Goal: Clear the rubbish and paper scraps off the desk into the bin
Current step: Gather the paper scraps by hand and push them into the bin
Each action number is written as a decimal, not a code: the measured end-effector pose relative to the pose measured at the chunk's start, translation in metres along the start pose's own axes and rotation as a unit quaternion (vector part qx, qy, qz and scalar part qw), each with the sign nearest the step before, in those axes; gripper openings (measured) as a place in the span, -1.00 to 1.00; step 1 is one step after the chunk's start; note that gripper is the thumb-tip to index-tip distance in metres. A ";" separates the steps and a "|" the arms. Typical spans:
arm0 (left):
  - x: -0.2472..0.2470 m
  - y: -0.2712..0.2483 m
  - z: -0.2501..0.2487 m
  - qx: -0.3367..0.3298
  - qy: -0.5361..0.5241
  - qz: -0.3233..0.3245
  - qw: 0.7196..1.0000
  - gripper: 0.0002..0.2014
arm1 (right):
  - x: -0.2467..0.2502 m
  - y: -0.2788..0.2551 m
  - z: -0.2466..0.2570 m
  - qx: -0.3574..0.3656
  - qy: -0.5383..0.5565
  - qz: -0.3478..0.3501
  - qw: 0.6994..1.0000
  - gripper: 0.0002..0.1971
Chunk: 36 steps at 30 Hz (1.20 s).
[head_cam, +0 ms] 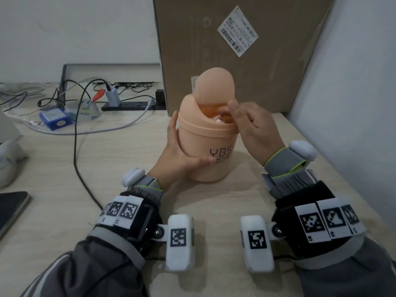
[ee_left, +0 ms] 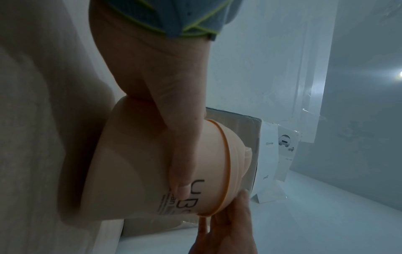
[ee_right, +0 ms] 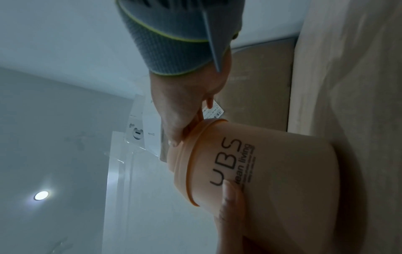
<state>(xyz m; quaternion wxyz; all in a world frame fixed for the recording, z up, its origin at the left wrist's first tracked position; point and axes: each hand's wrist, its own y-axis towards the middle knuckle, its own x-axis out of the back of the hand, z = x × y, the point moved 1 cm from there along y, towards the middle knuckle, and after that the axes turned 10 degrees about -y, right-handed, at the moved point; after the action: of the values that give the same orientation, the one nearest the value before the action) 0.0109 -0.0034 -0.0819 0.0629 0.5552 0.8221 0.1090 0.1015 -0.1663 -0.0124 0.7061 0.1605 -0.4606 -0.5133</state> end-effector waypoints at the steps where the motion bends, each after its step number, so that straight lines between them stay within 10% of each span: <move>1: 0.000 0.000 0.000 -0.001 0.002 0.000 1.000 0.46 | -0.001 -0.001 0.001 0.021 -0.002 -0.009 1.000 -0.55; 18: -0.003 0.001 0.003 -0.022 0.009 0.036 0.999 0.32 | -0.003 -0.003 0.009 0.059 -0.268 0.188 0.943 -0.21; 22: -0.003 0.001 0.002 -0.026 0.008 0.029 0.999 0.33 | -0.005 -0.006 0.002 0.046 -0.182 0.154 0.970 -0.09; 28: -0.002 0.002 0.005 -0.018 0.011 0.021 1.000 0.37 | 0.000 -0.009 0.007 0.050 -0.106 -0.011 0.993 -0.44; 36: -0.002 0.002 0.006 -0.022 0.012 0.019 1.000 0.37 | -0.001 -0.009 0.006 0.044 -0.118 0.070 0.990 -0.35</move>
<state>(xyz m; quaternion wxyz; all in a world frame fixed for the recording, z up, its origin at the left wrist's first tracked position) 0.0147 -0.0036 -0.0871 0.0631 0.5677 0.8096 0.1350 0.0910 -0.1676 -0.0163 0.6732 0.0975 -0.5728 -0.4574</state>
